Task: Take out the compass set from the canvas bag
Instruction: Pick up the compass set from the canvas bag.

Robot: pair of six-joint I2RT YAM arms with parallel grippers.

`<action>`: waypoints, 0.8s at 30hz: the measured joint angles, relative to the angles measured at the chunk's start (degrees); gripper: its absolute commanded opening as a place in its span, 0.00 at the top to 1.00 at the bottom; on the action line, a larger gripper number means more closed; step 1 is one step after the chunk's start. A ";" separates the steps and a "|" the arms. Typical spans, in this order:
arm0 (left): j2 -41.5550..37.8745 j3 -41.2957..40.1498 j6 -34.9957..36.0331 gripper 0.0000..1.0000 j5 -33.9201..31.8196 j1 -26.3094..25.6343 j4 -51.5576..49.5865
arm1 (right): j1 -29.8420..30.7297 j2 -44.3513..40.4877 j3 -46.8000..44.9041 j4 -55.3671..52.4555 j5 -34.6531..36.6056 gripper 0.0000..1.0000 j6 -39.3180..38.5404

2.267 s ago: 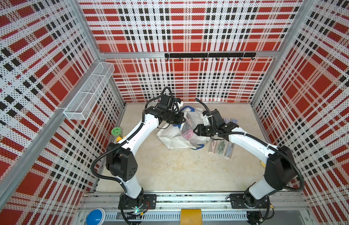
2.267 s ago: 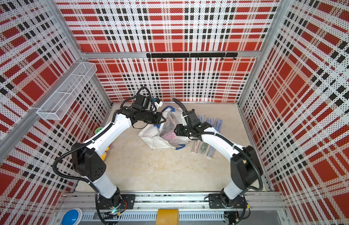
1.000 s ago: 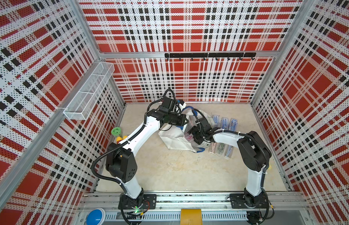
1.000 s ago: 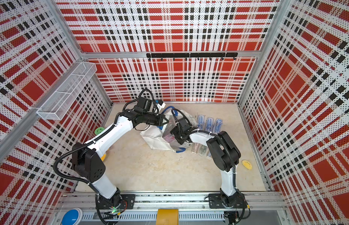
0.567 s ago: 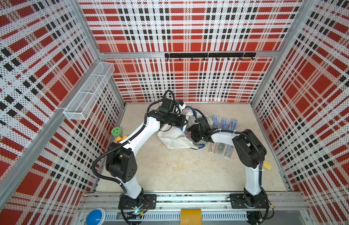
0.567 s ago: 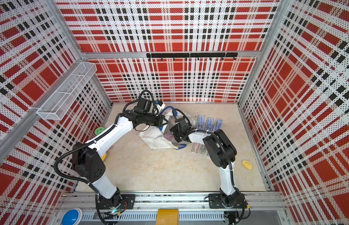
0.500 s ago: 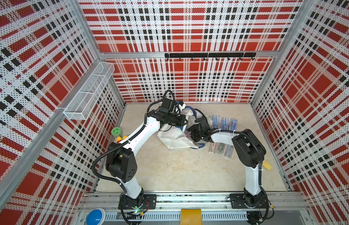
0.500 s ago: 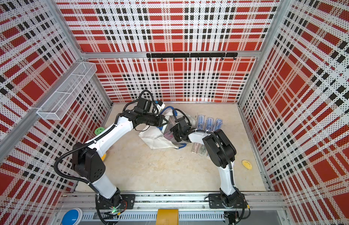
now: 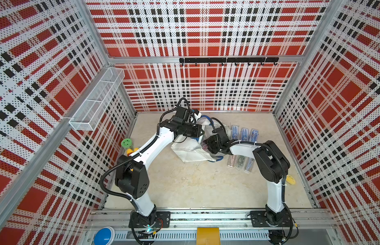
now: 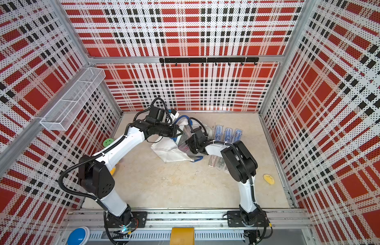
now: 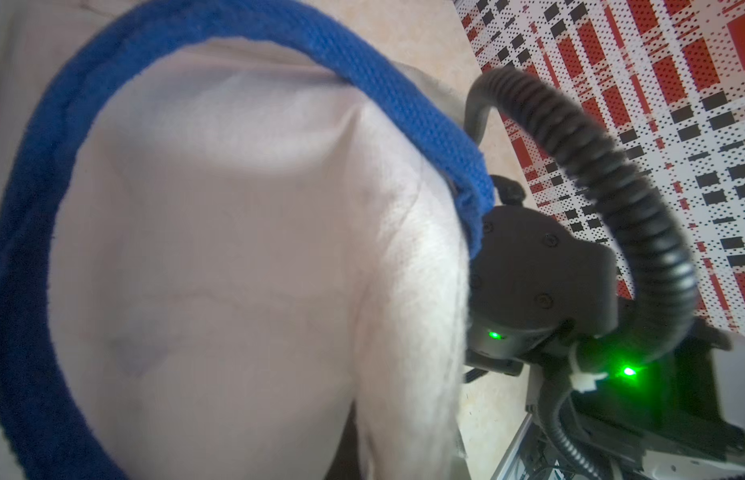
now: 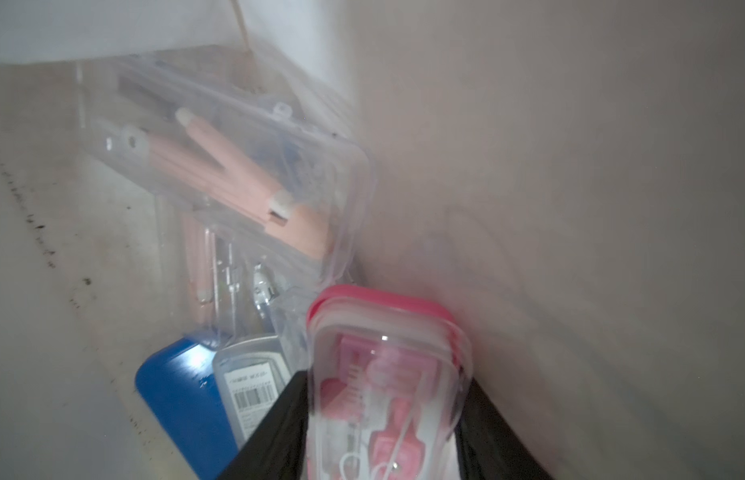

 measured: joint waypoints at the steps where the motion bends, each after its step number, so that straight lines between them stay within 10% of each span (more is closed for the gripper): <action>1: 0.00 0.00 0.00 1.00 -0.11 0.07 0.04 | -0.09 -0.57 -0.11 -0.39 -0.07 0.60 -0.55; 24: 0.00 0.98 -2.01 1.00 -1.18 0.17 -0.20 | -1.95 -18.25 -2.97 -14.73 2.89 0.61 -15.47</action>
